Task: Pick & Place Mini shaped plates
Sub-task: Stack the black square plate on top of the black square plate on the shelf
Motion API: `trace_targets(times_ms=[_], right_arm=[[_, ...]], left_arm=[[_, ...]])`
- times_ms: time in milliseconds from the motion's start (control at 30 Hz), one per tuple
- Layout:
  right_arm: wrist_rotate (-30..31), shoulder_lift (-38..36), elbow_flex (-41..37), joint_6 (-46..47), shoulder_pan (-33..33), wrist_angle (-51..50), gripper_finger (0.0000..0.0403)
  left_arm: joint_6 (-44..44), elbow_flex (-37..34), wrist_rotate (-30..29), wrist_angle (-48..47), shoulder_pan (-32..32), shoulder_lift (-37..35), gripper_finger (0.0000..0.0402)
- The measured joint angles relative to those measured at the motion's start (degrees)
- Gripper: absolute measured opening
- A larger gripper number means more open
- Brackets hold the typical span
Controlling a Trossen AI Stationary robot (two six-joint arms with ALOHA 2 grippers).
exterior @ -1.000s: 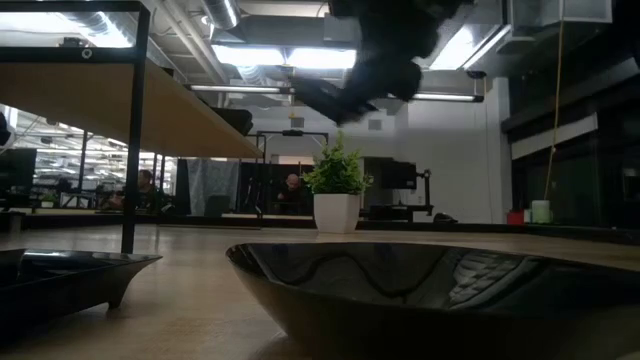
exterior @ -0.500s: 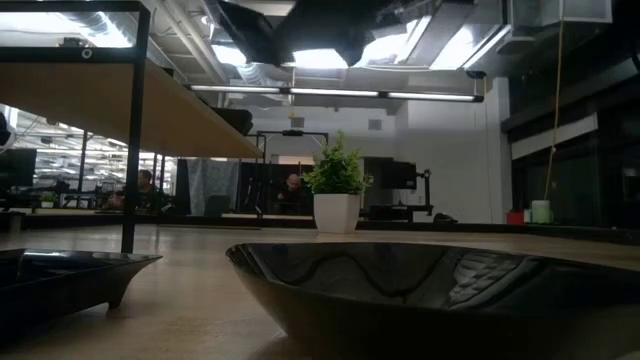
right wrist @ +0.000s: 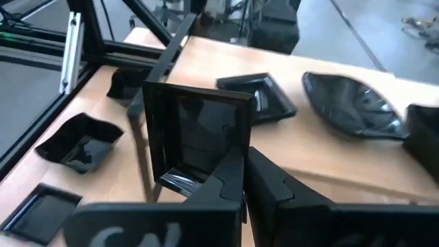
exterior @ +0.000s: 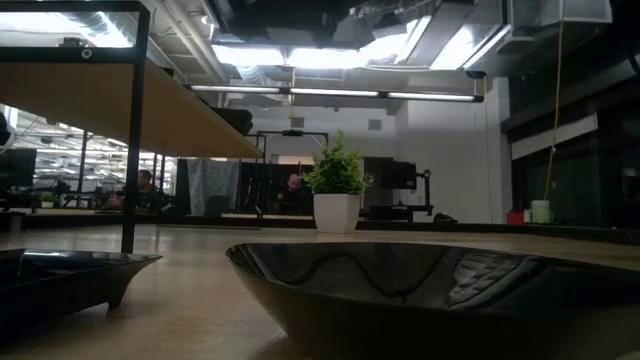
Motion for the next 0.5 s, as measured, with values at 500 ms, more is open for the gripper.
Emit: trace_targets(times_ms=[500], right_arm=[[-1.4,2.7,1.2,4.1,-3.0,14.7,0.0007]], left_arm=[[0.0,0.0,0.0,0.0,0.0,0.0,0.0004]])
